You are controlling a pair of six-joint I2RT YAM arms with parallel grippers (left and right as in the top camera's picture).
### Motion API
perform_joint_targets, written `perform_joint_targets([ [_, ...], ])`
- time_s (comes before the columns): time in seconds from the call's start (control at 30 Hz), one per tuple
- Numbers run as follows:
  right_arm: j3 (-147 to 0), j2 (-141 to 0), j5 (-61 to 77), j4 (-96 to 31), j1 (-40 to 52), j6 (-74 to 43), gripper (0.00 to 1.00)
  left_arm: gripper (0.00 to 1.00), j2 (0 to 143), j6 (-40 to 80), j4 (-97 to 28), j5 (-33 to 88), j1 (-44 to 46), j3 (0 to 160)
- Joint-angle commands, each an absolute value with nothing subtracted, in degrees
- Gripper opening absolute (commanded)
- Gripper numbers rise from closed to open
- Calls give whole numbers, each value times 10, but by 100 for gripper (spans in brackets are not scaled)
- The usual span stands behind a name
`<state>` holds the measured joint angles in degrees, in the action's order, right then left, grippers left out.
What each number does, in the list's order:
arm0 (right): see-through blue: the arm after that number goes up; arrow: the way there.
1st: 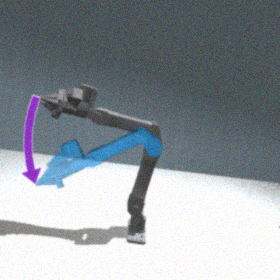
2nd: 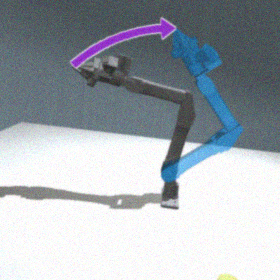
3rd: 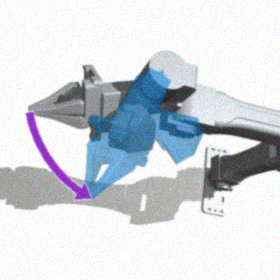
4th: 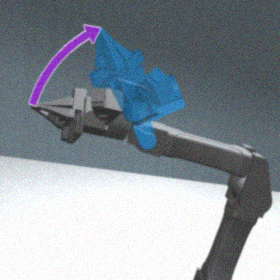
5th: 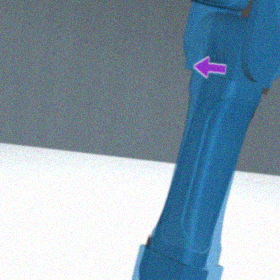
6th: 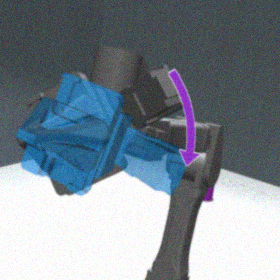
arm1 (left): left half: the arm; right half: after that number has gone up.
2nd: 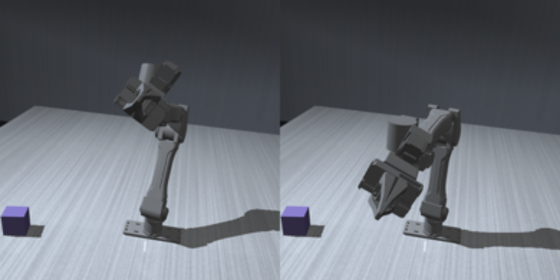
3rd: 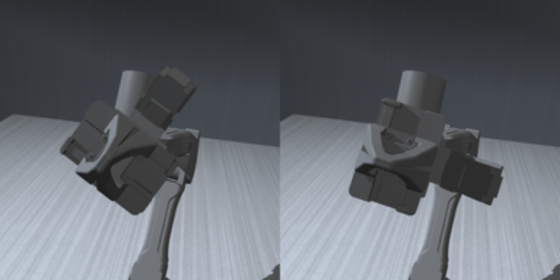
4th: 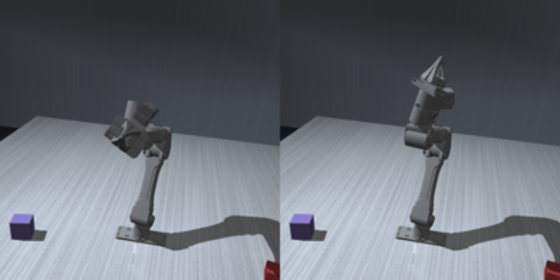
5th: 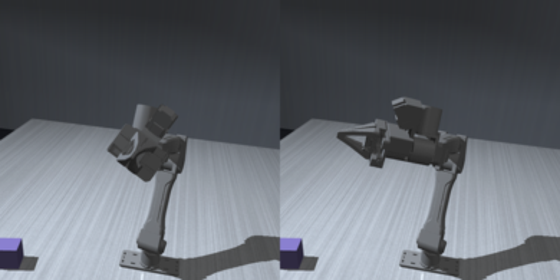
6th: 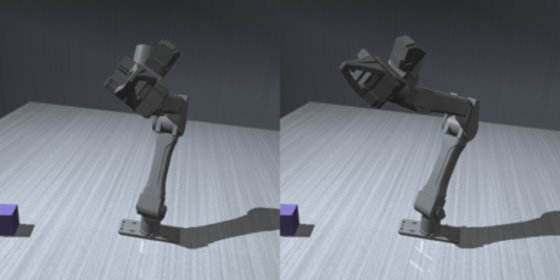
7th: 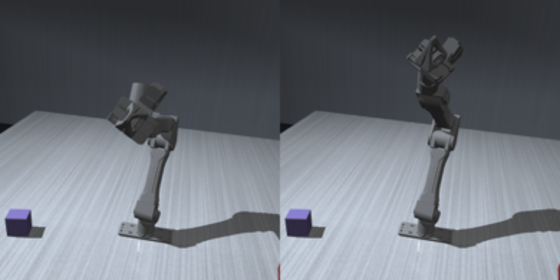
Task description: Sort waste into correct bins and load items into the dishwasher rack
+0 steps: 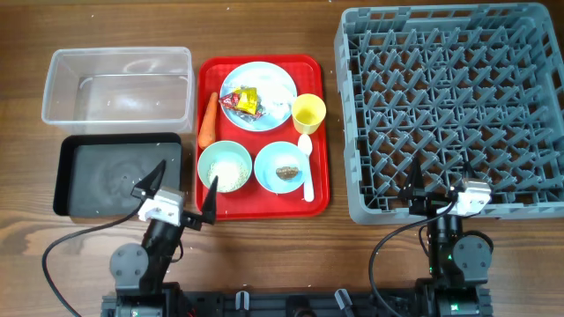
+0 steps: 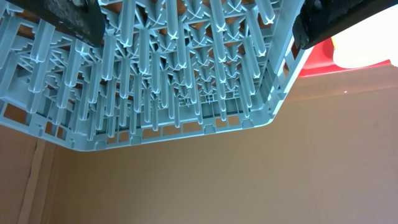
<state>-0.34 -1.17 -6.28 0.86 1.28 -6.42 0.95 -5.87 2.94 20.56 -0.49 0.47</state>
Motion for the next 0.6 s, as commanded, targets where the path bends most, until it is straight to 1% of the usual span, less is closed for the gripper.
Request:
perform_joint_targets([
  [0.0,-3,-13,-69,11,10,-69,100,100,10,-46,61,330,-5,8],
  [0.17,-3,-13,-69,11,10,-69,100,100,20,7,31,329,-5,69],
  [0.27,-3,-13,-69,11,10,-69,100,100,49,7,-13,329,-5,136],
  [0.4,-3,-13,-69,11,10,-69,100,100,129,7,-80,327,-5,243],
  [0.57,-3,-13,-69,11,10,-69,100,100,285,6,-205,327,-5,411],
])
